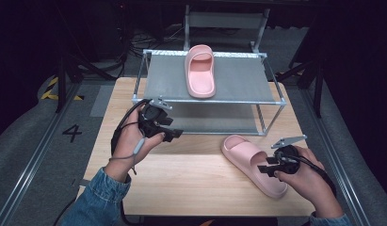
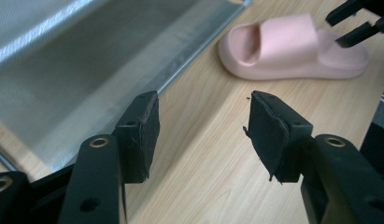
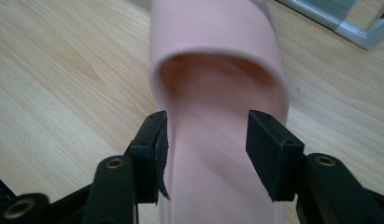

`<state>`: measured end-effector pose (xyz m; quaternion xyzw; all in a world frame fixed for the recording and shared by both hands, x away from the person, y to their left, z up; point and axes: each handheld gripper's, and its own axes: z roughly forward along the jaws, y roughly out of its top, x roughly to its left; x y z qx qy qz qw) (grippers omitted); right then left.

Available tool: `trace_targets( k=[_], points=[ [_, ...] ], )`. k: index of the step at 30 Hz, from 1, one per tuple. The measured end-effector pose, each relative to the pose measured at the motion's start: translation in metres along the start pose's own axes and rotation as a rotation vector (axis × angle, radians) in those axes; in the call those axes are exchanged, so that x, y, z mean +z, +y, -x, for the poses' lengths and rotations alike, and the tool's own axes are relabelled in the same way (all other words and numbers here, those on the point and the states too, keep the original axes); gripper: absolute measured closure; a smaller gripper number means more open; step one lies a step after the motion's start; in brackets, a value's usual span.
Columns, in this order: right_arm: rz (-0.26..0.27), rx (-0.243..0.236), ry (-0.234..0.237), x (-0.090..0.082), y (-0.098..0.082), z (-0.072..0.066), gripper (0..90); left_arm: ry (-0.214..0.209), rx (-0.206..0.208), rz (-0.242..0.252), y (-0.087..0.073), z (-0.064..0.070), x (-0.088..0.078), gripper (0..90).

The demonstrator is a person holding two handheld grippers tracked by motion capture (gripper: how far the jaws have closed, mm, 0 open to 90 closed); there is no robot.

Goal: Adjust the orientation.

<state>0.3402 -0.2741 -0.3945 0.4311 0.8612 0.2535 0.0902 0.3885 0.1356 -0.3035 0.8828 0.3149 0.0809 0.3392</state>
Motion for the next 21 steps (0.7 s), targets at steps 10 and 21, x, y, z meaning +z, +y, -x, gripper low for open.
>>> trace_targets(
  k=[10,21],
  points=[
    [-0.052,0.007,0.014,0.016,0.015,-0.012,52.4,0.035,-0.06,-0.082,-0.028,-0.026,0.015,39.5],
    [-0.142,-0.008,-0.023,0.038,0.026,-0.021,62.1,0.067,-0.12,-0.151,-0.049,-0.055,0.025,35.5]
  ],
)
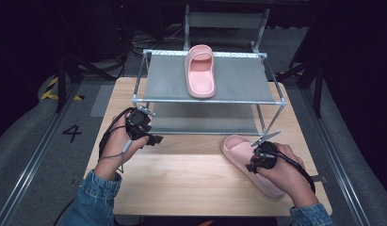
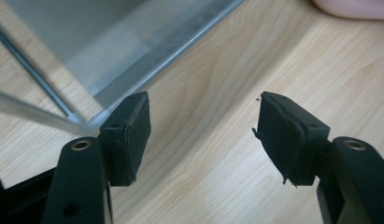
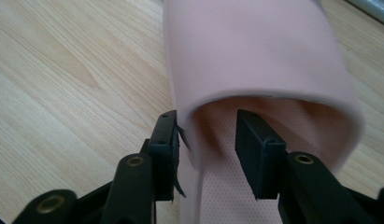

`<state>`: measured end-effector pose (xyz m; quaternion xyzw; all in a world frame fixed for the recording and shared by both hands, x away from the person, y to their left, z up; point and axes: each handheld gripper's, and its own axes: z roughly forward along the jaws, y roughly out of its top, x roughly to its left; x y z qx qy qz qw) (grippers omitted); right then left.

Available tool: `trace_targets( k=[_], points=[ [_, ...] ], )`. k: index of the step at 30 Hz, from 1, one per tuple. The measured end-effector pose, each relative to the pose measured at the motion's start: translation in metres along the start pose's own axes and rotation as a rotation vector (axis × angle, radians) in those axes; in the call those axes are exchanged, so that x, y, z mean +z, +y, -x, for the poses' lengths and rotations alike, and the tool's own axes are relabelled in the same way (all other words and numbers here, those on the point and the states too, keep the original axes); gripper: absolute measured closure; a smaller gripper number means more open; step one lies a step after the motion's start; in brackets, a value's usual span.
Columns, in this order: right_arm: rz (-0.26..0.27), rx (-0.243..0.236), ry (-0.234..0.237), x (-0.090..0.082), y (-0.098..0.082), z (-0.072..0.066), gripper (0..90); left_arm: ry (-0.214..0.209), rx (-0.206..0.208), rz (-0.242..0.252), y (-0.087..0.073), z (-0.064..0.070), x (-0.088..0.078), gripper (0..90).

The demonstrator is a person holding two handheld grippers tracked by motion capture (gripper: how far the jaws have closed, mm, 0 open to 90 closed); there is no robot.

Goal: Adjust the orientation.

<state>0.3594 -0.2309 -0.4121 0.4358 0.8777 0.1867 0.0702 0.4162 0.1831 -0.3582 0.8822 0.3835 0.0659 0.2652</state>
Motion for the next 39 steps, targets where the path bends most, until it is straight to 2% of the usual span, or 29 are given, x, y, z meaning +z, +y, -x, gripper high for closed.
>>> trace_targets(
  k=[5,10,15,21,28,34,39],
  points=[
    [-0.034,-0.014,-0.024,0.006,0.005,-0.004,68.2,0.003,-0.017,0.014,-0.005,-0.009,-0.005,34.3],
    [-0.053,-0.021,-0.006,0.005,0.01,-0.009,81.1,0.0,-0.033,0.02,-0.011,-0.015,-0.008,34.2],
    [-0.054,-0.045,-0.026,0.002,0.012,-0.01,82.6,0.002,-0.044,0.027,-0.013,-0.02,-0.011,33.6],
    [-0.053,-0.049,-0.033,-0.003,0.014,-0.01,82.8,0.0,-0.054,0.037,-0.016,-0.025,-0.014,33.3],
    [-0.039,-0.04,0.0,-0.019,0.017,-0.013,82.6,-0.017,-0.057,0.025,-0.018,-0.028,-0.013,32.7],
    [-0.017,-0.051,0.008,-0.044,0.024,-0.019,81.3,-0.009,-0.064,0.016,-0.02,-0.031,-0.015,32.1],
    [0.0,-0.065,0.01,-0.065,0.033,-0.024,81.4,-0.021,-0.062,-0.001,-0.021,-0.03,-0.013,26.3]
  ],
)
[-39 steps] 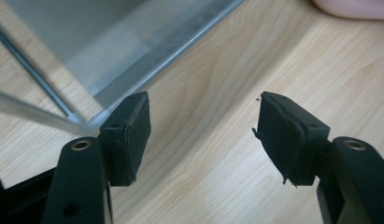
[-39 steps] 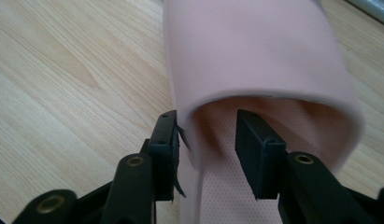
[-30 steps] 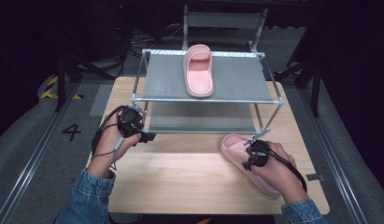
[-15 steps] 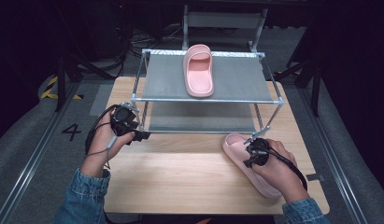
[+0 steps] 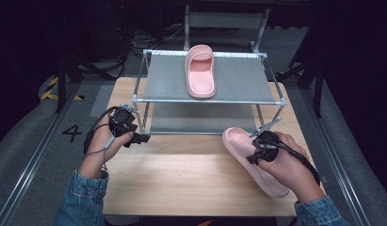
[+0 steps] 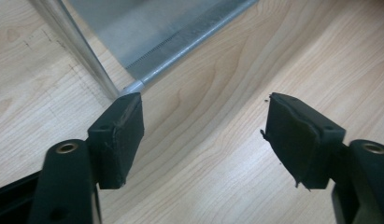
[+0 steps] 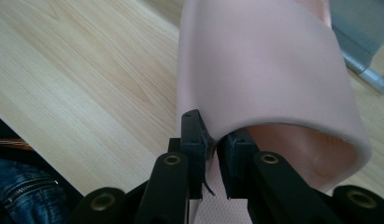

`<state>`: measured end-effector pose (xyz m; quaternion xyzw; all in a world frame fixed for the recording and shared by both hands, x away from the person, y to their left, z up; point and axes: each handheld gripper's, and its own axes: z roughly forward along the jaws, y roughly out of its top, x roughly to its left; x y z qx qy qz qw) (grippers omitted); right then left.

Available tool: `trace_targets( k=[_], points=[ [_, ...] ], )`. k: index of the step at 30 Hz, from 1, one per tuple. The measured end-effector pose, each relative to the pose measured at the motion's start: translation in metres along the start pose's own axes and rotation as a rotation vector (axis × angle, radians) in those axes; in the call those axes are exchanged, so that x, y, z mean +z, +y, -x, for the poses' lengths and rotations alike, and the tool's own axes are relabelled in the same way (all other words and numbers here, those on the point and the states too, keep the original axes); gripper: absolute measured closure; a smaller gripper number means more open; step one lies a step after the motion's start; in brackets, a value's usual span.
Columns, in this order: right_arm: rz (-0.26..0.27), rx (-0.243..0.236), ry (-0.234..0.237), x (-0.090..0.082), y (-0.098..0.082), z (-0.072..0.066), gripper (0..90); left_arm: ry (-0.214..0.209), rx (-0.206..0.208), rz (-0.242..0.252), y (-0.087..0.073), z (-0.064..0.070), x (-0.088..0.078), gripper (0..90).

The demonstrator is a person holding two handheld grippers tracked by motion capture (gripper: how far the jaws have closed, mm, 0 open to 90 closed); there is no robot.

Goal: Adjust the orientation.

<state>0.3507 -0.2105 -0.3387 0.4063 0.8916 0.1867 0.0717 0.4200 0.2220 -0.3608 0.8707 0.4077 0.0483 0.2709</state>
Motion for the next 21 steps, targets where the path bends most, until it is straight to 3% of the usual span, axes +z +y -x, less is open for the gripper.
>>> trace_targets(
  k=[9,21],
  points=[
    [0.032,-0.022,0.016,-0.024,0.012,-0.004,81.3,0.011,-0.005,-0.012,-0.007,-0.005,0.0,21.4],
    [0.067,-0.056,0.018,-0.063,0.034,-0.003,81.6,0.035,-0.045,-0.04,-0.025,-0.011,-0.003,20.8]
  ],
)
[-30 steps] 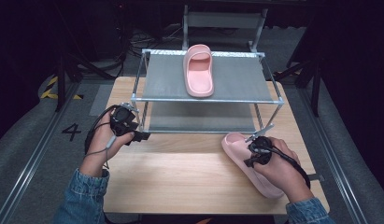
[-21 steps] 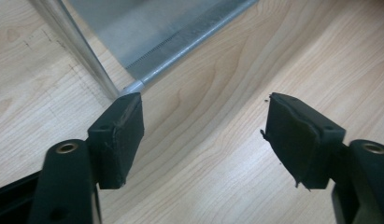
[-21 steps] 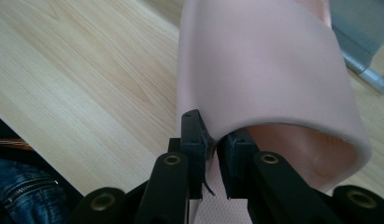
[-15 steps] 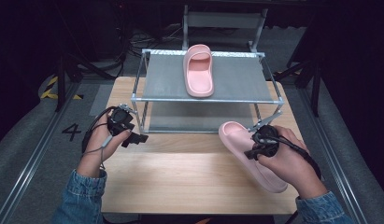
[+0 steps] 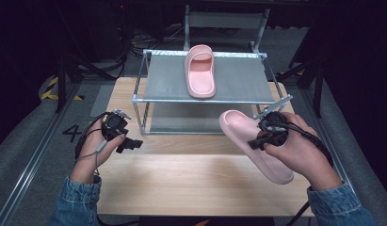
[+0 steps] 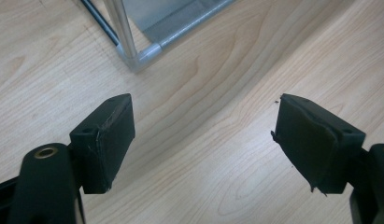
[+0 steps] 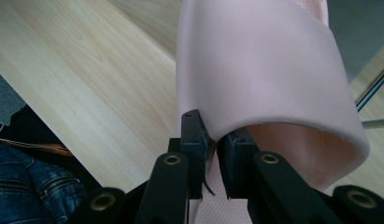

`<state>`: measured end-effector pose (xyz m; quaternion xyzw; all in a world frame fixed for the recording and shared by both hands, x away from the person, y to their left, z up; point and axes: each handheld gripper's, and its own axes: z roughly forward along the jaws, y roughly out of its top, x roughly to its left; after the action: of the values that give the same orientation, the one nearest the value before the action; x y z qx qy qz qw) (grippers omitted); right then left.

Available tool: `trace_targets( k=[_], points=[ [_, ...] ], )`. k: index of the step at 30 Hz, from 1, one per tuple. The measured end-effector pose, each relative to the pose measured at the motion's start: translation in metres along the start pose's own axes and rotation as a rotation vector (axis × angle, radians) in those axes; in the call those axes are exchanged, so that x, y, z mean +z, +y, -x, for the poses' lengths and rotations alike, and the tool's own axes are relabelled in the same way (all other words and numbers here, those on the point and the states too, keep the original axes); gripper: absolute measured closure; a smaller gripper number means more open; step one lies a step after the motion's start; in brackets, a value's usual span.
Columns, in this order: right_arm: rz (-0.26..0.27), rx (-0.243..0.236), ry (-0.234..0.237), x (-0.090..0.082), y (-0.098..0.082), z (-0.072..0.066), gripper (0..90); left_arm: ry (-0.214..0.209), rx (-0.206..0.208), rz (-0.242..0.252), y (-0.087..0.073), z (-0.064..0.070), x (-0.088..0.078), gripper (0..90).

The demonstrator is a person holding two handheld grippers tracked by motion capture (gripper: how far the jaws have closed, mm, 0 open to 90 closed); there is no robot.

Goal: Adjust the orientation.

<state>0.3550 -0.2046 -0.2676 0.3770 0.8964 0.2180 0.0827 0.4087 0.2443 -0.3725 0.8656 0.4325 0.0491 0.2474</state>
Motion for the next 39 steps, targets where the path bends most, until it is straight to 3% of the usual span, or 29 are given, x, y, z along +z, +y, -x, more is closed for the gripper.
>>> trace_targets(
  k=[9,18,39],
  points=[
    [0.031,-0.018,0.003,-0.022,0.021,0.0,82.2,0.009,-0.031,-0.004,-0.014,-0.005,-0.004,19.7],
    [0.045,-0.001,-0.023,-0.033,0.049,0.012,82.4,0.016,-0.061,-0.007,-0.027,-0.01,-0.009,20.0],
    [0.001,0.086,-0.124,-0.02,0.117,0.047,82.9,0.012,-0.076,-0.007,-0.028,-0.016,-0.01,19.9]
  ],
)
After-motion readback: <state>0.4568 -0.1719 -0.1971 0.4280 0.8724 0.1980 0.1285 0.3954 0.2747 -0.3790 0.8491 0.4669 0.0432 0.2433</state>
